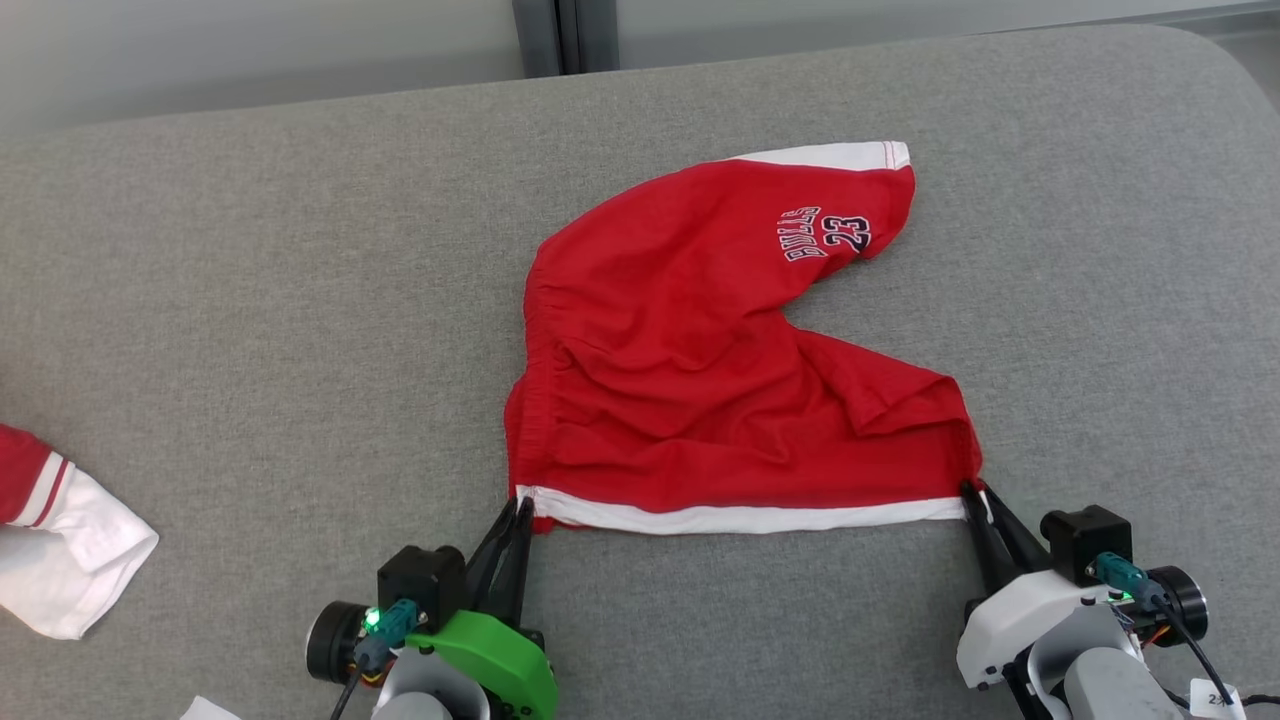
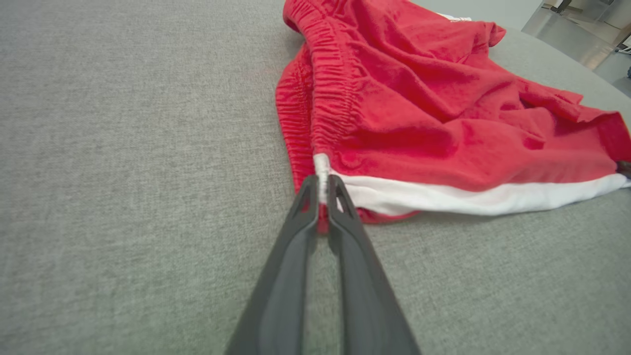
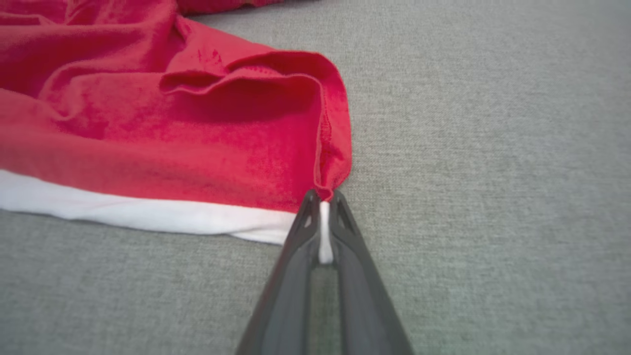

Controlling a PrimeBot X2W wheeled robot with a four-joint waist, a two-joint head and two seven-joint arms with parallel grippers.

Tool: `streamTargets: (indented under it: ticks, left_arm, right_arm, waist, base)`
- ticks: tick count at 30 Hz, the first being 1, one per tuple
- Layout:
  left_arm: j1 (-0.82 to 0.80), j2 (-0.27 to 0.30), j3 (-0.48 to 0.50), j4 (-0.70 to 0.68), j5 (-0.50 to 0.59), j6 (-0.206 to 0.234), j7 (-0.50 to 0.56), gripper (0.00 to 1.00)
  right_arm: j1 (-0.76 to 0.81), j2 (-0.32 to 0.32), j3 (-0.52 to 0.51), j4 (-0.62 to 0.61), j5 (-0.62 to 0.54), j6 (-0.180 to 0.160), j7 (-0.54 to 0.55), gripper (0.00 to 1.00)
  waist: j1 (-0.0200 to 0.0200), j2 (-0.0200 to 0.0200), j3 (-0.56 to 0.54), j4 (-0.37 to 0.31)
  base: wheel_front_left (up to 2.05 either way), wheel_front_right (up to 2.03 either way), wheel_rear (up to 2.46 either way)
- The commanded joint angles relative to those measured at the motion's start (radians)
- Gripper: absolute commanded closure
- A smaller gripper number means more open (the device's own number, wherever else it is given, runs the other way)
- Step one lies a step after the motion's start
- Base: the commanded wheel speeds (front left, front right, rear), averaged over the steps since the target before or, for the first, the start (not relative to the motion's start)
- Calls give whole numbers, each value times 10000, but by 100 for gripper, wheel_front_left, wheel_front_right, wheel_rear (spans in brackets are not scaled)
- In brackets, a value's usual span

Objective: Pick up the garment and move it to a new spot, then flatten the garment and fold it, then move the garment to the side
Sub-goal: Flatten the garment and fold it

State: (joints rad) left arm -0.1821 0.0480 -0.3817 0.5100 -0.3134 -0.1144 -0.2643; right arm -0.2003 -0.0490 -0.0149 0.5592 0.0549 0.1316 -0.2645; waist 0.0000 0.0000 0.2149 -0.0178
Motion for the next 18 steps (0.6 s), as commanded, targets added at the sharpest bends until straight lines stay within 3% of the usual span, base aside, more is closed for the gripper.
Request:
streamTargets:
  ticks: [1, 8, 12, 15, 18]
  left_arm:
    - [-184, 47, 33, 21, -54, -42, 1, 100]
    - [101, 47, 357, -858, -11, -106, -1, 100]
    - [-72, 47, 758, -1896, 11, -155, 1, 100]
    - [-678, 76, 1053, -2977, 126, -164, -1, 100]
    - [-1638, 533, 984, -4071, -172, -164, 1, 100]
  right_arm:
    - [-27, -43, -1, -93, 45, -18, 3, 100]
    - [-40, -67, 151, -1597, 786, -18, -1, 100]
    - [-348, -414, 256, -2754, 1302, -18, -1, 100]
    - [-905, -958, 293, -3805, 2054, -16, -1, 100]
    - [-1741, -1673, 425, -4538, 2965, -16, -1, 100]
  waist:
    - [0, 0, -29, 7]
    - [0, 0, -400, 72]
    - [0, 0, -685, 125]
    - [0, 0, -984, 175]
    - [0, 0, -1275, 200]
  base:
    - [0, 0, 0]
    - [0, 0, 0]
    - [0, 0, 0]
    - [0, 0, 0]
    - [0, 0, 0]
